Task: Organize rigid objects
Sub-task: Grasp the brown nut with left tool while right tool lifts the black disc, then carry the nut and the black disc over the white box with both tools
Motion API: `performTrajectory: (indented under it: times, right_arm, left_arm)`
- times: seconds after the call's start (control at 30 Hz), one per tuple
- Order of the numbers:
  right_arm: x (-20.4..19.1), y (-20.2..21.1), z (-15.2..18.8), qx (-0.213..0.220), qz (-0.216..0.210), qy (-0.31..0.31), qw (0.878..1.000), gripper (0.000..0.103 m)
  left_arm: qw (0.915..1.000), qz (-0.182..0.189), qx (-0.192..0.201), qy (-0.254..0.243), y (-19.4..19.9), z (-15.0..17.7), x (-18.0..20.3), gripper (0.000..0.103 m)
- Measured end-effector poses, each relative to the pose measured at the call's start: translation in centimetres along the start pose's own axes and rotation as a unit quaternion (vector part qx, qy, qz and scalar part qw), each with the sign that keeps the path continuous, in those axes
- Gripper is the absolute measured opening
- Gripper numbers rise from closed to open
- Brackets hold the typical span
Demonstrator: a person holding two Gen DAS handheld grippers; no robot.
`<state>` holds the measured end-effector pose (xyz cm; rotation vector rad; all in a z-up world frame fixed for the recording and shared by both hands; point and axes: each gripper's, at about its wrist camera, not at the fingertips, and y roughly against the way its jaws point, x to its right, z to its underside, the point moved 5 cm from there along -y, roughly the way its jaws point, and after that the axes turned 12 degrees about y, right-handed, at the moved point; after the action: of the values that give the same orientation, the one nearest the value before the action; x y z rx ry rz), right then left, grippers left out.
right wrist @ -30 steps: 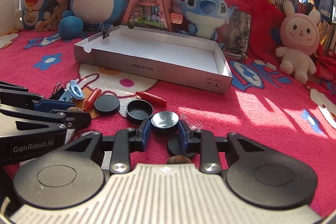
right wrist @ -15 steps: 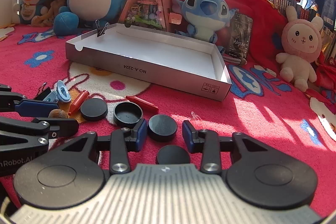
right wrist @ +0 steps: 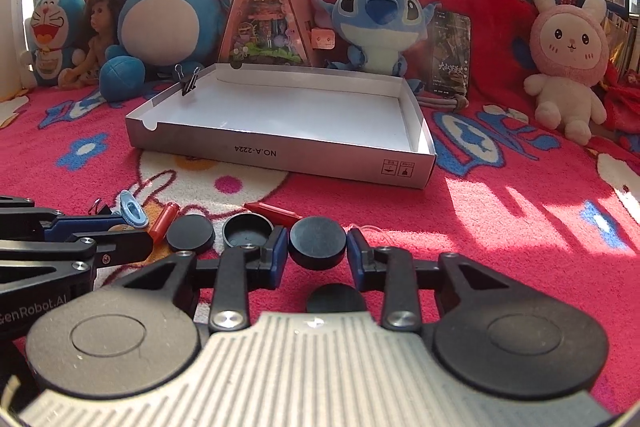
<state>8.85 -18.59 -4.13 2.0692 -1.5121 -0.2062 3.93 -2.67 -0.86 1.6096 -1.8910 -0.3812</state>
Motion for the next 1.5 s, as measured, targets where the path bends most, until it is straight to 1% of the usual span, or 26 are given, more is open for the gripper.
performTrajectory:
  times: [0.17,0.3,0.37,0.47,0.53,0.6,0.7,0.8,0.9,1.03,1.17,1.27,1.37,1.5]
  right_arm:
    - [1.6,0.7,-1.8,0.011,-0.014,-0.035,0.999,0.038]
    - [3.3,0.6,-3.1,0.015,-0.016,-0.059,0.998,0.038]
    - [3.9,0.4,-3.7,0.014,-0.017,-0.063,0.998,0.038]
    - [4.8,0.0,-4.6,0.015,-0.017,-0.062,0.998,0.038]
    - [5.4,-0.4,-5.3,0.015,-0.014,-0.06,0.998,0.038]
    - [6.2,-1.0,-6.1,0.01,-0.015,-0.062,0.998,0.038]
    - [7.4,-2.2,-7.3,0.001,-0.026,-0.075,0.997,0.038]
    - [8.2,-3.5,-8.2,-0.009,-0.027,-0.076,0.997,0.038]
    - [8.8,-5.1,-9.2,-0.023,-0.028,-0.073,0.997,0.038]
    - [9.2,-7.4,-10.1,-0.04,-0.026,-0.078,0.996,0.038]
    - [8.9,-9.6,-10.3,-0.048,-0.015,-0.067,0.997,0.038]
    - [8.7,-11.2,-9.8,-0.052,-0.019,-0.072,0.996,0.038]
    - [8.5,-12.7,-9.2,-0.071,-0.022,-0.081,0.994,0.038]
    - [8.2,-13.7,-9.1,-0.079,-0.019,-0.071,0.994,0.038]
  left_arm:
    - [0.9997,0.011,0.02,-0.013,0.4,-3.1,0.5,0.018]
    - [0.9995,0.025,0.019,-0.009,-0.2,-5.8,0.6,0.018]
    - [0.9994,0.029,0.019,-0.009,-0.6,-7.1,0.7,0.018]
    - [0.9994,0.023,0.024,-0.014,-1.6,-8.6,0.7,0.018]
    - [0.9995,0.021,0.02,-0.012,-2.4,-9.6,0.7,0.018]
    - [0.9996,0.026,0.011,0.0,-3.4,-10.7,0.6,0.018]
    - [0.9985,0.038,0.003,0.041,-5.1,-12.5,-0.2,0.018]
    - [0.9968,0.032,-0.01,0.072,-7.0,-13.8,-1.2,0.018]
    - [0.996,0.014,-0.028,0.084,-9.5,-14.8,-2.0,0.018]
    - [0.996,-0.013,-0.035,0.081,-12.0,-15.4,-2.5,0.018]
    - [0.9957,-0.031,-0.044,0.075,-14.1,-14.9,-2.6,0.018]
    - [0.9956,-0.042,-0.05,0.068,-15.4,-14.3,-2.5,0.018]
    - [0.9947,-0.047,-0.057,0.072,-16.4,-14.0,-2.7,0.018]
    - [0.9943,-0.049,-0.062,0.071,-17.3,-13.7,-2.9,0.018]
